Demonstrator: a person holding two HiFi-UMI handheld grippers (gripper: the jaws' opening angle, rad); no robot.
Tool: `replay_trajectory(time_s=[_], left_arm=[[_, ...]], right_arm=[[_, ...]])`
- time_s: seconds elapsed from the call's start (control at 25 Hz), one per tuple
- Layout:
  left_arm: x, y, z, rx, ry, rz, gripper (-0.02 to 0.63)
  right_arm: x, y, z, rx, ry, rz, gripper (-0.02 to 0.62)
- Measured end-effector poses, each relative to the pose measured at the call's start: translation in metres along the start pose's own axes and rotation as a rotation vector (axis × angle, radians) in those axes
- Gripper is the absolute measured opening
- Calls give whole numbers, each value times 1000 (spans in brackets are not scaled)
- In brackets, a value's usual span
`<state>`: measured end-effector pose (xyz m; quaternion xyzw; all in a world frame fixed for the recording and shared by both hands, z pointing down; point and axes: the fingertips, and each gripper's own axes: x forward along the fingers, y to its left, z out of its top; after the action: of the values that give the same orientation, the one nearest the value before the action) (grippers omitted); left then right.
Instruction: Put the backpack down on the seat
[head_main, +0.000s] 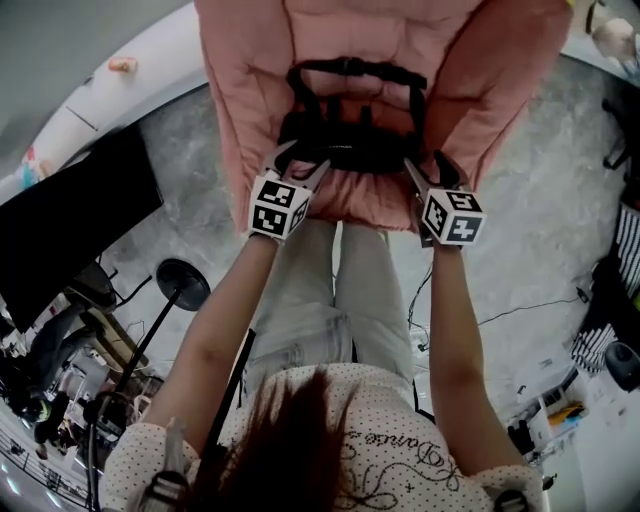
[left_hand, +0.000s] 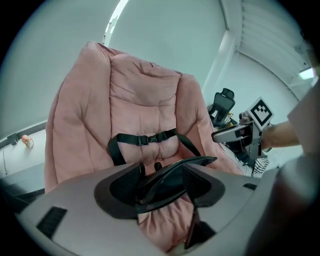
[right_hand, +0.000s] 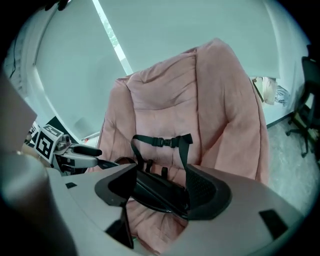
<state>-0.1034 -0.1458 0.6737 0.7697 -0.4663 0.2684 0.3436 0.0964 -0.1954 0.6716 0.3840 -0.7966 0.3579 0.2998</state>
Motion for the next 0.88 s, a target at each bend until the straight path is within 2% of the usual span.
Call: replay_trajectory(time_s=[0.24, 0.44, 0.56, 0.72, 0.88], left_arm=[[-15, 3, 17, 3, -35, 6, 252], [-6, -15, 55, 11, -95, 18, 250], [-13, -17, 71, 18, -129, 24, 247], [-36, -8, 90, 9, -197, 21, 194], [-52, -36, 133, 21, -257, 13, 104]], right_arm=[[-8, 14, 22, -5, -46, 3, 313], [-25, -10, 42, -15, -88, 2, 302], [-35, -7, 56, -33, -123, -1, 287], [-42, 15, 78, -62, -168, -1, 239], [-78, 8, 110, -76, -218, -1, 181]])
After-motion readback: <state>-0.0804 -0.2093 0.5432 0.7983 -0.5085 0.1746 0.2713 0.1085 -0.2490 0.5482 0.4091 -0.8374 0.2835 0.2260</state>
